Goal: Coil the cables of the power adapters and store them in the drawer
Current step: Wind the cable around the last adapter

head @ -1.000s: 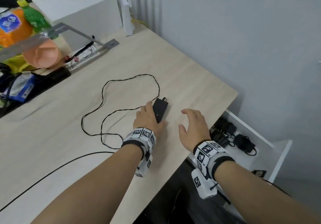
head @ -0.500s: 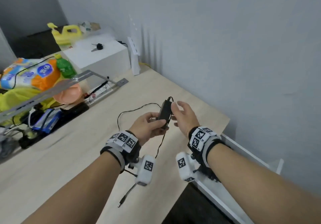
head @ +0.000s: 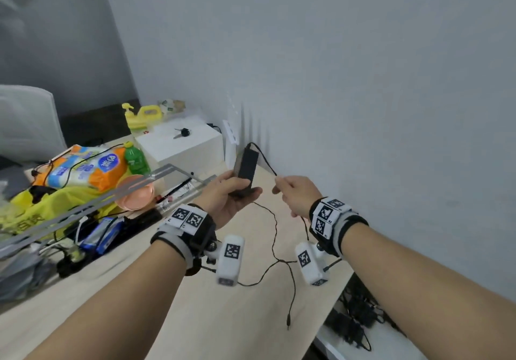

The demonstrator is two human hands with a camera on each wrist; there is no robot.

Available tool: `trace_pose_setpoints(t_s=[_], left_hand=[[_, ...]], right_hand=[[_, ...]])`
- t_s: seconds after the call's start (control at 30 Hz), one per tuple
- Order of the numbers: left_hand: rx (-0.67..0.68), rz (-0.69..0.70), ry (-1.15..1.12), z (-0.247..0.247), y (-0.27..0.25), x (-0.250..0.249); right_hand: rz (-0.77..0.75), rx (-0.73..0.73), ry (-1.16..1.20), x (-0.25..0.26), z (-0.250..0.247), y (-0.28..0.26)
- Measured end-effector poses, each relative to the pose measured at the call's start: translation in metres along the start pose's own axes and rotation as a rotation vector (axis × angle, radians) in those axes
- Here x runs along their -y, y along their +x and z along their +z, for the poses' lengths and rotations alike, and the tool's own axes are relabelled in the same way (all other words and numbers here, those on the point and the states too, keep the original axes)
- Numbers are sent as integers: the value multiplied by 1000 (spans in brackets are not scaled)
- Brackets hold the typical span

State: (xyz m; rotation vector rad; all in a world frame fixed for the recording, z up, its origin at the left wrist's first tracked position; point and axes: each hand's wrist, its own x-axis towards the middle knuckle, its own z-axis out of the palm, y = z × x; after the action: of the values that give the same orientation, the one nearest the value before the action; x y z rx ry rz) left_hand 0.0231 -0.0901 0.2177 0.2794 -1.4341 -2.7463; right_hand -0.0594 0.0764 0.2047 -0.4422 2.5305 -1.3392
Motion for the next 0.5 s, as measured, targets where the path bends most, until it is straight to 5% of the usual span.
trace_pose_setpoints(t_s=[0.2,0.33,0.5], left_hand=[[18,88,-210,3,-2,-8],[26,49,-180,10,-7,12],[140,-45,-259,18,-10,22]], right_hand=[[-27,-212,-218,4,-33,16],[-121,17,-228,21,-23,3],[-33,260,-329,-4,-7,-8]])
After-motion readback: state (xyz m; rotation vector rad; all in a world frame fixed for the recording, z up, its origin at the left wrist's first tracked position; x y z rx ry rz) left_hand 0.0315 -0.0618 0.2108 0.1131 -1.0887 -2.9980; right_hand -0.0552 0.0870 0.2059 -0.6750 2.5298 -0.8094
